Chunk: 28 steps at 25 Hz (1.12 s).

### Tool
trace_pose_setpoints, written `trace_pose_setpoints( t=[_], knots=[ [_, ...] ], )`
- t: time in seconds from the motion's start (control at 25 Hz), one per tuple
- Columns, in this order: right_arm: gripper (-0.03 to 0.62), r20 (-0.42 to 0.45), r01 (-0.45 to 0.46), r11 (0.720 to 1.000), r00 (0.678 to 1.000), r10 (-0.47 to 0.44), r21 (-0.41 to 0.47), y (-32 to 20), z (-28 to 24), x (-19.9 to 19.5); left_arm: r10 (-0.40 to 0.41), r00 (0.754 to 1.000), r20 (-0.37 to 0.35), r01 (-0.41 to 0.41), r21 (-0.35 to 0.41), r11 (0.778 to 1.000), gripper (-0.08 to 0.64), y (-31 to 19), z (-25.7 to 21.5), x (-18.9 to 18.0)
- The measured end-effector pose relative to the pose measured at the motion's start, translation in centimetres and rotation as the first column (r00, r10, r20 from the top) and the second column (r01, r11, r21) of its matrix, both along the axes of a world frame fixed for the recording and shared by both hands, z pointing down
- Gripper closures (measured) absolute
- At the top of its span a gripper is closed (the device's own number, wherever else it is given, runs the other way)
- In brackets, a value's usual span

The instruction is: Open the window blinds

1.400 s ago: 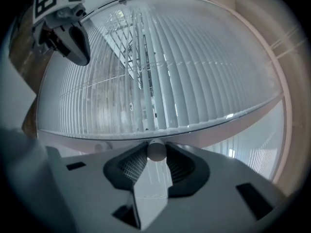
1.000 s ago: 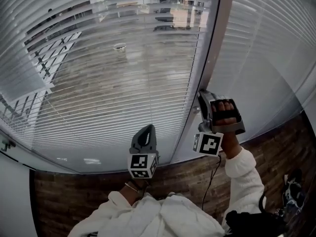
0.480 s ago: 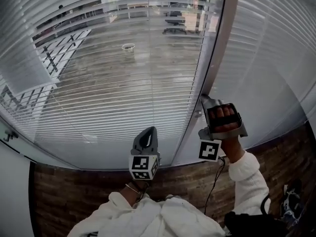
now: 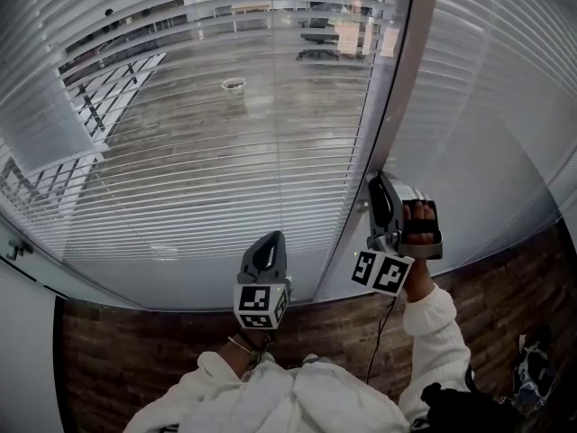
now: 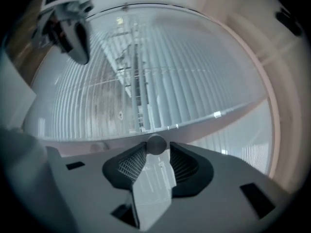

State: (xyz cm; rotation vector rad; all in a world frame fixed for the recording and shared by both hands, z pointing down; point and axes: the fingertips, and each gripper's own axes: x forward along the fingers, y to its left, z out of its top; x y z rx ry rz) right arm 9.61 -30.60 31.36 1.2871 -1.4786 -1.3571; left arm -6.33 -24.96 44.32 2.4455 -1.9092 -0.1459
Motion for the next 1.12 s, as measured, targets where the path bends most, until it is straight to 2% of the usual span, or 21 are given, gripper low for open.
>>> trace_pose_setpoints(
  t=[0.04, 0.08, 0.12, 0.16, 0.2, 0.24, 0.28, 0.32, 0.36, 0.4, 0.48, 0.56, 0.6, 0.76, 1.12],
  knots=[
    [0.448, 0.155, 0.013, 1.0, 0.988, -0.013, 0.0, 0.4, -0.2, 0.3, -0.001, 1.0, -0.007, 0.001, 0.006, 1.0, 0.563, 0.1, -0.2, -0.1],
    [0.448, 0.32, 0.027, 1.0, 0.947, -0.031, 0.016, 1.1, -0.4, 0.7, -0.002, 1.0, -0.016, 0.002, 0.014, 1.0, 0.563, 0.2, -0.5, -0.3],
    [0.448, 0.481, 0.048, 0.998, 0.875, -0.066, 0.05, 2.1, -0.7, 0.9, -0.002, 1.0, -0.024, 0.003, 0.025, 1.0, 0.563, 0.3, -0.9, -0.4],
    [0.448, 0.614, 0.077, 0.992, 0.78, -0.123, 0.1, 3.2, -1.1, 0.9, -0.001, 1.0, -0.031, 0.003, 0.037, 0.999, 0.563, 0.4, -1.3, -0.6],
    [0.448, 0.71, 0.115, 0.982, 0.678, -0.19, 0.153, 4.4, -1.5, 0.4, -0.001, 0.999, -0.037, 0.003, 0.049, 0.999, 0.563, 0.5, -1.7, -0.7],
    [0.449, 0.776, 0.156, 0.97, 0.581, -0.244, 0.189, 5.2, -1.5, -0.3, -0.001, 0.999, -0.042, 0.004, 0.058, 0.998, 0.563, 0.5, -2.1, -0.8],
    [0.449, 0.822, 0.195, 0.961, 0.501, -0.271, 0.198, 5.7, -1.1, -1.3, -0.002, 0.999, -0.046, 0.005, 0.065, 0.998, 0.563, 0.6, -2.4, -0.9],
    [0.458, 0.855, 0.228, 0.957, 0.445, -0.268, 0.181, 6.0, -0.5, -2.2, -0.003, 0.999, -0.05, 0.006, 0.071, 0.997, 0.563, 0.6, -2.7, -1.0],
    [0.491, 0.882, 0.255, 0.956, 0.404, -0.245, 0.148, 6.0, 0.3, -3.0, -0.004, 0.999, -0.053, 0.008, 0.076, 0.997, 0.562, 0.8, -2.9, -1.2],
    [0.557, 0.905, 0.279, 0.954, 0.369, -0.21, 0.108, 5.9, 1.2, -3.6, -0.006, 0.998, -0.056, 0.01, 0.079, 0.997, 0.563, 0.9, -3.0, -1.3],
    [0.581, 0.942, 0.317, 0.948, 0.309, -0.128, 0.025, 5.6, 3.2, -4.3, -0.009, 0.998, -0.056, 0.014, 0.083, 0.996, 0.562, 1.4, -3.1, -1.6],
    [0.581, 0.962, 0.335, 0.942, 0.266, -0.057, -0.037, 5.2, 5.1, -4.7, -0.014, 0.998, -0.054, 0.018, 0.082, 0.996, 0.563, 1.7, -3.1, -2.0],
    [0.581, 0.965, 0.338, 0.939, 0.262, -0.035, -0.057, 5.1, 5.7, -4.9, -0.016, 0.998, -0.055, 0.02, 0.08, 0.997, 0.563, 1.8, -3.0, -2.3],
    [0.581, 0.956, 0.35, 0.934, 0.292, -0.028, -0.08, 5.3, 6.5, -5.9, -0.031, 0.997, -0.067, 0.036, 0.072, 0.997, 0.563, 1.9, -2.8, -3.3],
    [0.581, 0.968, 0.357, 0.931, 0.25, -0.014, -0.079, 4.2, 7.2, -5.5, -0.018, 0.998, -0.06, 0.023, 0.092, 0.995, 0.563, 1.6, -2.8, -3.2]
  ],
)
